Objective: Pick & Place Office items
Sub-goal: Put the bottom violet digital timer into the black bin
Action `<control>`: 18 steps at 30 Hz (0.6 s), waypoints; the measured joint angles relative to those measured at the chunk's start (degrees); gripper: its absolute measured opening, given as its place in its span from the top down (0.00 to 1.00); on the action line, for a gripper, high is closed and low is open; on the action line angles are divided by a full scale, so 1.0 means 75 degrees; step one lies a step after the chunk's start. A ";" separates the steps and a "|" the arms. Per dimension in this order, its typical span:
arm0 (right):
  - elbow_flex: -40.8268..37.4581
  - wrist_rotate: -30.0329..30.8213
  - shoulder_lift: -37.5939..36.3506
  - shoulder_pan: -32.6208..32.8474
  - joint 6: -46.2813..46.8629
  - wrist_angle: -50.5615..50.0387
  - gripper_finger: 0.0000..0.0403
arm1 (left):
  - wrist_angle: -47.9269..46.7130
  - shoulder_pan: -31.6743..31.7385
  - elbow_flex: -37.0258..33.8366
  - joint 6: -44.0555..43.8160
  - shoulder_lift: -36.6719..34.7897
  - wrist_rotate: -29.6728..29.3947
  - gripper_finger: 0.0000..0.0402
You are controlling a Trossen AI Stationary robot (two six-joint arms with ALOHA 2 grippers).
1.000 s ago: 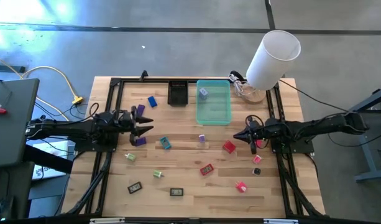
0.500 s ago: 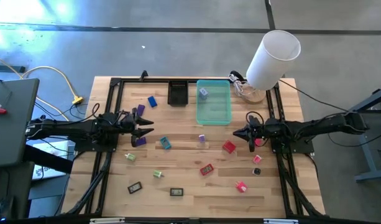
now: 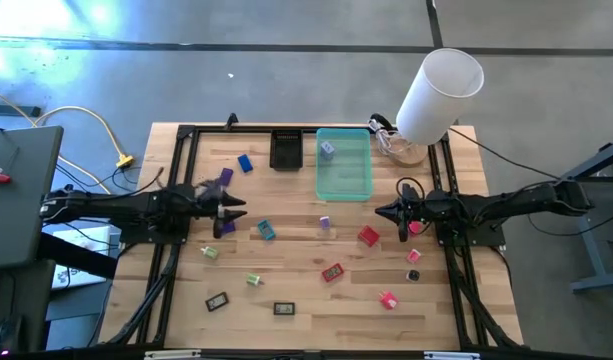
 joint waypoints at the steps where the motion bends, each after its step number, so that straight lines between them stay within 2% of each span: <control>1: 0.0000 0.0000 0.0000 0.0000 0.0000 0.0000 0.99 | -0.0221 -0.0002 0.0183 -0.0056 0.0110 -0.0123 0.62; 5: 0.0000 -0.0029 0.0000 0.0003 -0.0024 0.0000 0.99 | -0.1236 0.0003 0.1107 -0.0030 0.0630 -0.0336 0.62; 9: -0.0006 -0.0029 0.0000 0.0003 -0.0047 -0.0003 0.99 | -0.2869 -0.0003 0.2140 0.0005 0.1448 -0.0320 0.62; 11: -0.0006 -0.0034 0.0000 0.0003 -0.0050 -0.0003 0.99 | -0.3245 -0.0055 0.2543 0.0003 0.1865 -0.0162 0.62; 18: -0.0009 -0.0068 0.0000 0.0003 -0.0092 -0.0006 0.99 | -0.4566 -0.0714 0.3422 -0.0299 0.3538 0.0062 0.62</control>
